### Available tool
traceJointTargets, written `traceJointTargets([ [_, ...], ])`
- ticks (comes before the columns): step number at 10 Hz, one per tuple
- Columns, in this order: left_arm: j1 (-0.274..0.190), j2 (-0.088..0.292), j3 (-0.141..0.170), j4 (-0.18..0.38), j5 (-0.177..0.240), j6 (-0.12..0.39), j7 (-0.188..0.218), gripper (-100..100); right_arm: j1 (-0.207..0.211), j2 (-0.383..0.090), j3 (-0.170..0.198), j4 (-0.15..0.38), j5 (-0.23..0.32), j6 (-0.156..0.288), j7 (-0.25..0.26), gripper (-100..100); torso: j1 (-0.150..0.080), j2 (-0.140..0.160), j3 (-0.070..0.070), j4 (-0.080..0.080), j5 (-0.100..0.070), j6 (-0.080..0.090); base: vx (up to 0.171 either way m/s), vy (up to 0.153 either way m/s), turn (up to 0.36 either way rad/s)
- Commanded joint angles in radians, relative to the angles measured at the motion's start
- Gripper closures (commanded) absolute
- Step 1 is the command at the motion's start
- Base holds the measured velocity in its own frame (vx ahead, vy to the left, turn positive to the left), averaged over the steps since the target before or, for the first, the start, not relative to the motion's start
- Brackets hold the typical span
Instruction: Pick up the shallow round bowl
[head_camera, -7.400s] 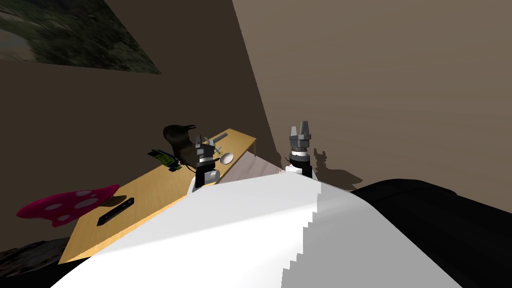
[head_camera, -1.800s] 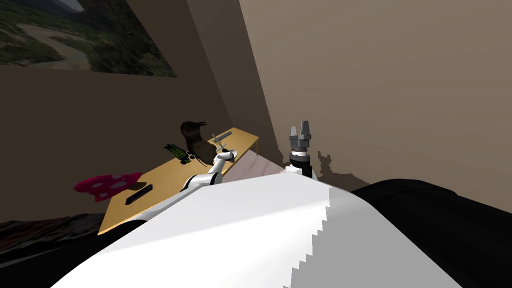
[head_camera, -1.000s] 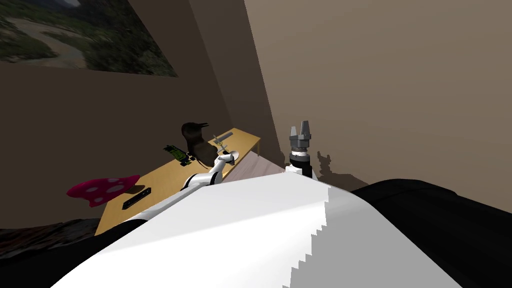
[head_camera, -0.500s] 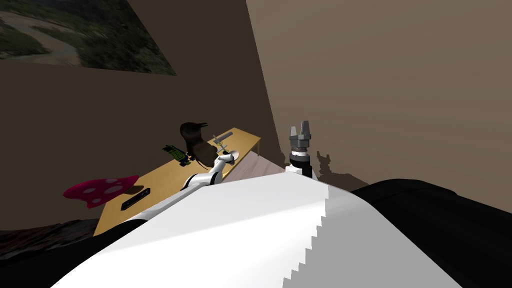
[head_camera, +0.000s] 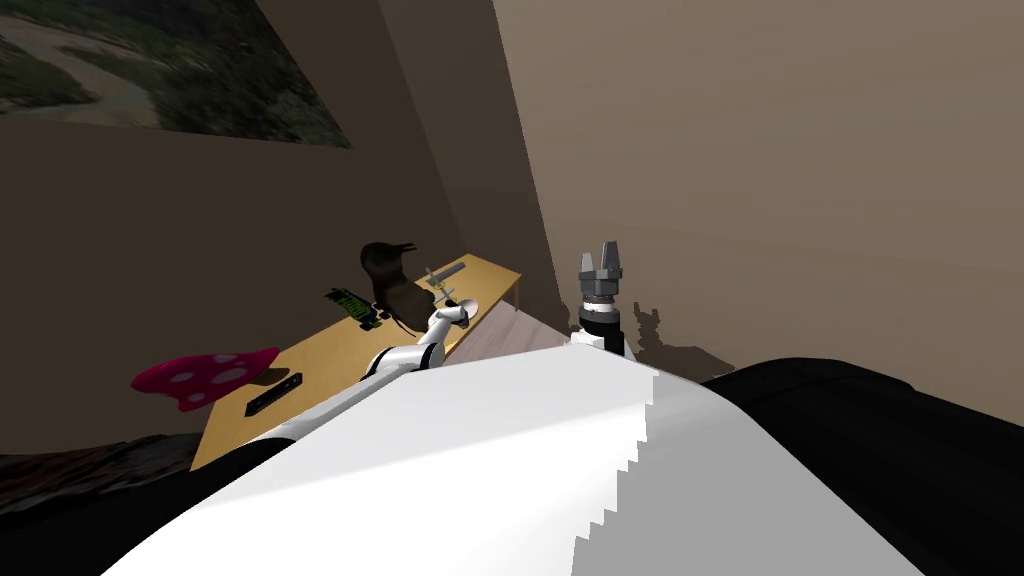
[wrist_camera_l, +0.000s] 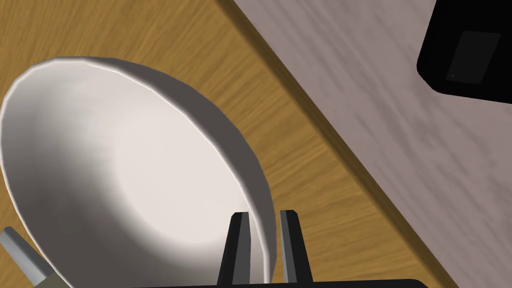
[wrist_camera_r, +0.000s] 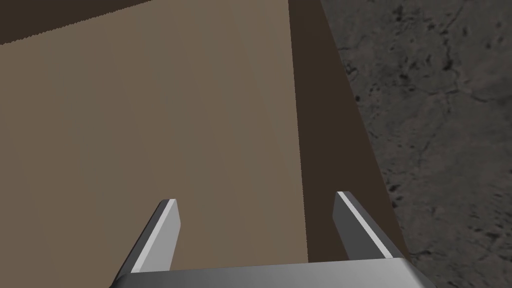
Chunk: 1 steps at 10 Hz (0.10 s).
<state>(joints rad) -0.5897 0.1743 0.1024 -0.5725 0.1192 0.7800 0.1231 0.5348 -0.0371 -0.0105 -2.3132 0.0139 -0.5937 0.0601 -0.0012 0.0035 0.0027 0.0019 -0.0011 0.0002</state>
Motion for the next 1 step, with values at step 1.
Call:
traceJointTargets([
  [1, 0.000, 0.000, 0.000, 0.000, 0.000, 0.000, 0.000, 0, 0.000, 0.000, 0.000, 0.000, 0.000, 0.000, 0.000, 0, 0.000, 0.000, 0.000, 0.000, 0.000, 0.000, -0.006, 0.000, 0.001],
])
